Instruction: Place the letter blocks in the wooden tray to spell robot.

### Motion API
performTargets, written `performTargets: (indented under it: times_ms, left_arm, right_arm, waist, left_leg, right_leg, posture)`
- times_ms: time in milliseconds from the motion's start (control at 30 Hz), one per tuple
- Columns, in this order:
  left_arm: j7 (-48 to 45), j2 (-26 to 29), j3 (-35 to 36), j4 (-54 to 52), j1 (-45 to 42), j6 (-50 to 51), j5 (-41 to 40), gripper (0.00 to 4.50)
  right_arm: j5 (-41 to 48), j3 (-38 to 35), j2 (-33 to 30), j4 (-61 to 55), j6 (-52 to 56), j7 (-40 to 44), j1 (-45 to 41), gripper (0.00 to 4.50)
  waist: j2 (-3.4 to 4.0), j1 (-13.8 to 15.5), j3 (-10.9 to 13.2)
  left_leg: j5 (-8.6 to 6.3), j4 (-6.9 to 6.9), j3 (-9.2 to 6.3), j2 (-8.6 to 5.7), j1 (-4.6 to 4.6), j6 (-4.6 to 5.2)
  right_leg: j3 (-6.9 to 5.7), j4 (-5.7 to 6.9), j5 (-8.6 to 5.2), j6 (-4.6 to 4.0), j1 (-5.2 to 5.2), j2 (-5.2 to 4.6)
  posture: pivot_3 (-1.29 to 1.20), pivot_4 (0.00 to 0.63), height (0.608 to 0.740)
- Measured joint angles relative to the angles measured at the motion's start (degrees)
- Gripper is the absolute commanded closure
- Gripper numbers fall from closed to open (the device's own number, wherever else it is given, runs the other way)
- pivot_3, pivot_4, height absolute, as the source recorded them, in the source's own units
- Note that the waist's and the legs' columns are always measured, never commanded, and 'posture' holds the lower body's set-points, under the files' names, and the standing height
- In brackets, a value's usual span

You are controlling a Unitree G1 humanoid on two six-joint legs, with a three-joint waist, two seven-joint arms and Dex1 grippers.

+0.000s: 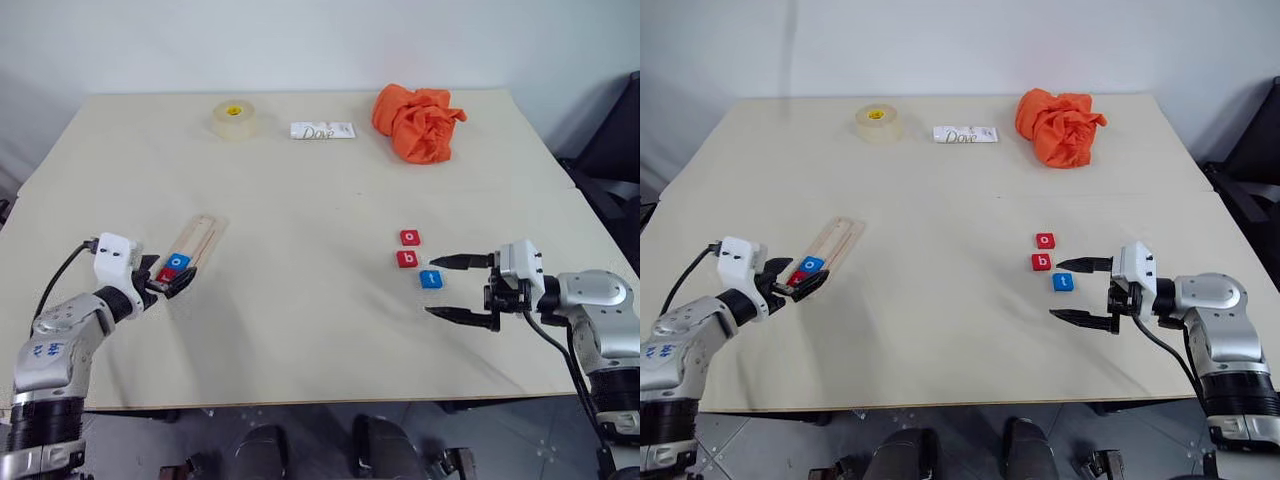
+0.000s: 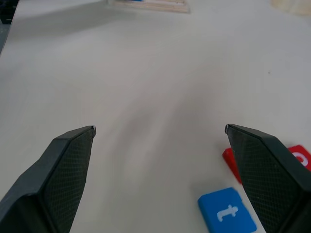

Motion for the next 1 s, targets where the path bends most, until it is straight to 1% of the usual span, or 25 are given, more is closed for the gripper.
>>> performTargets:
  times_ms: [233, 433, 533, 600, 800, 900, 933, 1000]
  left_arm:
    - [-0.12, -0.02, -1.68, 0.91, -1.25, 1.91, 1.38, 0.00]
    - [2.64, -1.33, -0.84, -4.85, 0.95, 6.73, 1.12, 0.00]
    - [4.14, -2.27, 0.18, -6.80, 2.05, 8.75, 1.10, 0.56]
    - [5.02, -2.63, 0.55, -6.75, 2.24, 8.58, 1.41, 1.07]
    - [4.47, -3.00, 0.41, -5.43, 2.21, 6.06, 1.73, 1.08]
    - [1.17, -1.38, -1.38, -4.45, 1.55, 4.62, 2.23, 1.08]
    - [-1.10, -0.51, -3.02, -4.25, 1.01, 3.85, 2.53, 1.08]
    - [-3.67, -0.26, -4.59, -4.27, 0.47, 3.05, 2.54, 1.08]
  right_arm:
    - [0.10, -1.71, -0.76, -1.81, 0.47, -0.40, 2.33, 0.04]
    - [0.09, -2.12, -0.82, -2.84, 0.94, -1.15, 3.18, 0.04]
    - [0.07, -2.12, -0.82, -2.87, 0.97, -1.35, 3.22, 0.00]
    - [0.04, -2.11, -0.82, -2.84, 0.96, -1.45, 3.17, 0.00]
    - [-0.41, -2.11, -0.82, -2.11, 0.75, -1.46, 2.01, 0.00]
    - [-0.52, -2.11, -0.82, -1.47, 0.35, -1.68, 1.87, 0.00]
    - [-0.52, -2.11, -0.82, -1.47, 0.25, -1.81, 1.87, 0.00]
    - [-0.52, -2.11, -0.82, -1.58, 0.10, -2.13, 1.92, 0.00]
  waist:
    - [0.00, 0.04, 0.00]
    - [0.00, -0.05, 0.00]
    - [0.00, -0.03, 0.00]
    - [0.00, -0.05, 0.00]
    - [0.00, -0.07, 0.00]
    - [0.00, -0.01, 0.00]
    - [0.00, 0.02, 0.00]
    - [0.00, 0.21, 0.00]
  left_leg:
    - [0.00, 0.02, 0.03, 0.00, 0.06, -0.01]
    - [0.00, 0.01, 0.09, 0.00, 0.18, 0.00]
    - [0.00, 0.02, 0.10, 0.00, 0.25, 0.00]
    - [0.00, 0.02, 0.10, 0.00, 0.32, 0.00]
    - [0.04, 0.03, 0.08, 0.00, 0.40, -0.04]
    - [0.04, 0.03, 0.09, -0.01, 0.40, -0.04]
    - [0.04, 0.03, 0.09, 0.00, 0.38, -0.04]
    - [0.03, 0.04, 0.08, -0.02, 0.35, -0.03]
  right_leg:
    - [0.05, 0.05, 0.00, 0.00, 0.01, -0.01]
    - [0.14, 0.12, 0.00, 0.00, 0.03, -0.01]
    - [0.17, 0.17, 0.00, 0.00, 0.08, -0.02]
    - [0.17, 0.19, -0.01, -0.01, 0.13, -0.02]
    - [0.18, 0.32, -0.02, -0.04, 0.14, -0.02]
    - [0.18, 0.31, -0.03, -0.05, 0.14, -0.03]
    - [0.17, 0.30, -0.03, -0.05, 0.14, -0.03]
    - [0.16, 0.28, -0.03, -0.05, 0.14, -0.05]
  posture:
    - [0.00, 0.150, 0.740]
    - [0.00, 0.150, 0.740]
    - [0.00, 0.150, 0.740]
    - [0.00, 0.150, 0.740]
    - [0.00, 0.150, 0.740]
    - [0.00, 0.150, 0.740]
    - [0.00, 0.150, 0.740]
    - [0.00, 0.150, 0.740]
